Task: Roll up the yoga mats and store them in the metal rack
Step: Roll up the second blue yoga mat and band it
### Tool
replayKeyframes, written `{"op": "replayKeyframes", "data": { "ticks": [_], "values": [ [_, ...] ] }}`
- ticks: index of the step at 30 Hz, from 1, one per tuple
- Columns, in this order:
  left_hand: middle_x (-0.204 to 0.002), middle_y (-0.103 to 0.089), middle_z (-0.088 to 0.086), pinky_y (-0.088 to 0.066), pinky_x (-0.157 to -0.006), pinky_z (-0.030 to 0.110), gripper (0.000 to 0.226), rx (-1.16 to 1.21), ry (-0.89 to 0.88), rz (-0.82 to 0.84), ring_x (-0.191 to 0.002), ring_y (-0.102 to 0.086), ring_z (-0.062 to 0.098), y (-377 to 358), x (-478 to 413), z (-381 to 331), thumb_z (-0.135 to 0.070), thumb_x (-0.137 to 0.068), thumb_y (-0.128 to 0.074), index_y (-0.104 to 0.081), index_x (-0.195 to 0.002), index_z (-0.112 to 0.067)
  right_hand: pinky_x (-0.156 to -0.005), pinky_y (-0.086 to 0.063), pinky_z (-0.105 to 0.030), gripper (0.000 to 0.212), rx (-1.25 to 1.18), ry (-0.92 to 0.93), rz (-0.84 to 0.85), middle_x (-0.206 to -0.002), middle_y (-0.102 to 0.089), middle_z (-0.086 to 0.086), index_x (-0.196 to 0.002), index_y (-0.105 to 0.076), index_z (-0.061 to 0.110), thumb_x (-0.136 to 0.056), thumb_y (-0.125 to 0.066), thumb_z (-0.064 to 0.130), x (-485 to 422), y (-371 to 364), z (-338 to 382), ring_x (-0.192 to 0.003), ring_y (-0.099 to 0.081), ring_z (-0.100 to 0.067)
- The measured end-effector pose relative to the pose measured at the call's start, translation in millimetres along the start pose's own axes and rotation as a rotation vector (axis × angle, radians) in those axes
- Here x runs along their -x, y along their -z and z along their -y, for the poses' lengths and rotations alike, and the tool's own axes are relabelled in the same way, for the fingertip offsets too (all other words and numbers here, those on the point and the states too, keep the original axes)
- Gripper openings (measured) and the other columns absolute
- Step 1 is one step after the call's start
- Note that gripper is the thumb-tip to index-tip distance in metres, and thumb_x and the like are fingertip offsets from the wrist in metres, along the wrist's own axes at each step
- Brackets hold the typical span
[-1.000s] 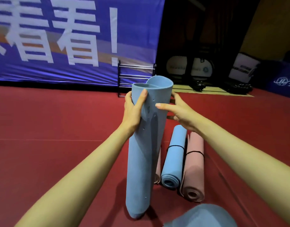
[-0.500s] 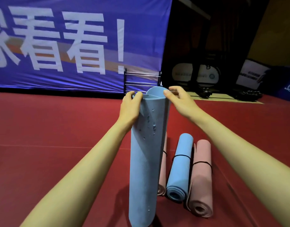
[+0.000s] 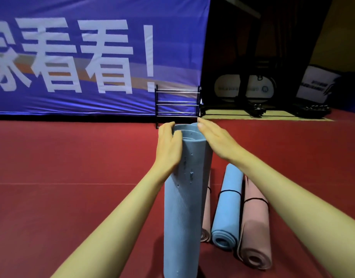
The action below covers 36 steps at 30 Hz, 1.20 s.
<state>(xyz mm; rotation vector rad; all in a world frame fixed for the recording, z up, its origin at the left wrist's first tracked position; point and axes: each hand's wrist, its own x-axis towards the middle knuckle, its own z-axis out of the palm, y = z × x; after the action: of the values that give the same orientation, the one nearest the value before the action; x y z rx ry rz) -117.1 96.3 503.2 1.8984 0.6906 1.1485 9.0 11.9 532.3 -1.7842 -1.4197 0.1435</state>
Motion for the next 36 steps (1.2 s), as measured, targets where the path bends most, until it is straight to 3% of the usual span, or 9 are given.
{"op": "replayKeyframes", "data": {
  "ticks": [10,15,19,23,27,30,32,34,36],
  "values": [
    [-0.132,-0.03,-0.006,-0.02,-0.096,0.007,0.039,0.087,0.028,0.026,-0.121,-0.032,0.003,-15.6,28.8,44.7,-0.012,-0.103,-0.032,-0.032,-0.142,-0.007,-0.108,-0.012,-0.017,0.044,-0.122,-0.109,-0.015,-0.152,-0.03,0.003,-0.145,-0.034,0.02,-0.102,-0.033,0.031,18.5,-42.4,-43.1,-0.14,-0.023,-0.009],
    [-0.136,-0.03,-0.007,-0.021,-0.101,0.01,0.059,0.112,0.041,0.024,-0.126,-0.032,0.003,-17.1,45.2,56.2,-0.041,-0.092,-0.026,-0.03,-0.142,-0.011,-0.118,-0.012,-0.033,0.046,-0.148,-0.141,0.015,-0.154,-0.026,0.007,-0.147,-0.028,0.027,-0.102,-0.032,0.035,27.1,-55.6,-48.4,-0.141,-0.021,-0.007],
    [-0.141,-0.029,-0.005,-0.021,-0.1,0.008,0.05,0.143,0.082,0.028,-0.128,-0.03,0.002,-9.9,51.2,61.4,-0.037,-0.099,-0.031,-0.029,-0.143,-0.013,-0.108,-0.013,-0.017,0.046,-0.242,-0.141,0.013,-0.154,-0.024,0.008,-0.147,-0.027,0.026,-0.102,-0.033,0.034,34.3,-62.5,-38.9,-0.14,-0.021,-0.005],
    [-0.15,-0.022,0.001,-0.018,-0.106,0.014,0.042,0.152,0.115,0.073,-0.131,-0.025,0.003,3.6,54.5,61.3,-0.024,-0.105,-0.03,-0.025,-0.145,-0.013,-0.107,-0.015,-0.018,0.048,-0.318,-0.147,0.075,-0.155,-0.018,0.008,-0.147,-0.024,0.027,-0.101,-0.038,0.032,36.4,-64.3,-28.3,-0.141,-0.017,-0.006],
    [-0.145,-0.016,-0.001,-0.007,-0.109,0.024,0.06,0.111,0.206,0.041,-0.136,-0.011,0.008,12.3,62.8,54.4,-0.042,-0.097,-0.037,-0.015,-0.151,-0.024,-0.108,-0.02,-0.023,0.097,-0.478,-0.212,0.126,-0.148,-0.016,0.014,-0.15,-0.011,0.026,-0.075,-0.071,0.039,47.0,-61.0,-30.9,-0.135,-0.017,0.0],
    [-0.149,-0.017,0.01,-0.013,-0.113,0.036,0.065,0.067,0.366,-0.059,-0.141,-0.013,0.025,14.1,64.6,51.7,-0.042,-0.098,-0.045,-0.014,-0.151,-0.019,-0.107,-0.025,-0.021,0.121,-0.397,-0.257,0.232,-0.144,-0.025,0.013,-0.15,-0.008,0.022,-0.06,-0.088,0.031,50.4,-55.5,-39.4,-0.13,-0.026,-0.001],
    [-0.141,-0.029,0.012,-0.025,-0.112,0.045,0.067,-0.038,0.442,0.019,-0.133,-0.03,0.032,23.0,63.6,52.9,-0.06,-0.091,-0.046,-0.037,-0.141,-0.017,-0.113,-0.028,-0.031,0.133,-0.314,-0.263,0.291,-0.148,-0.033,0.009,-0.148,-0.017,0.027,-0.041,-0.092,0.048,51.8,-51.4,-43.7,-0.135,-0.031,-0.008],
    [-0.129,-0.037,0.006,-0.044,-0.098,0.052,0.064,0.023,0.45,0.169,-0.116,-0.048,0.024,33.2,63.2,54.4,-0.07,-0.083,-0.048,-0.053,-0.123,-0.02,-0.112,-0.03,-0.032,0.136,-0.341,-0.26,0.3,-0.145,-0.039,0.006,-0.146,-0.022,0.023,-0.033,-0.093,0.048,53.4,-48.7,-46.8,-0.135,-0.035,-0.01],
    [-0.127,-0.041,0.003,-0.055,-0.079,0.043,0.051,0.124,0.417,0.196,-0.101,-0.055,0.015,37.6,67.4,52.3,-0.063,-0.087,-0.052,-0.058,-0.116,-0.021,-0.11,-0.032,-0.029,0.131,-0.348,-0.245,0.241,-0.143,-0.041,0.003,-0.144,-0.026,0.016,-0.033,-0.091,0.041,56.7,-47.5,-43.8,-0.132,-0.038,-0.011]
  ]
}}
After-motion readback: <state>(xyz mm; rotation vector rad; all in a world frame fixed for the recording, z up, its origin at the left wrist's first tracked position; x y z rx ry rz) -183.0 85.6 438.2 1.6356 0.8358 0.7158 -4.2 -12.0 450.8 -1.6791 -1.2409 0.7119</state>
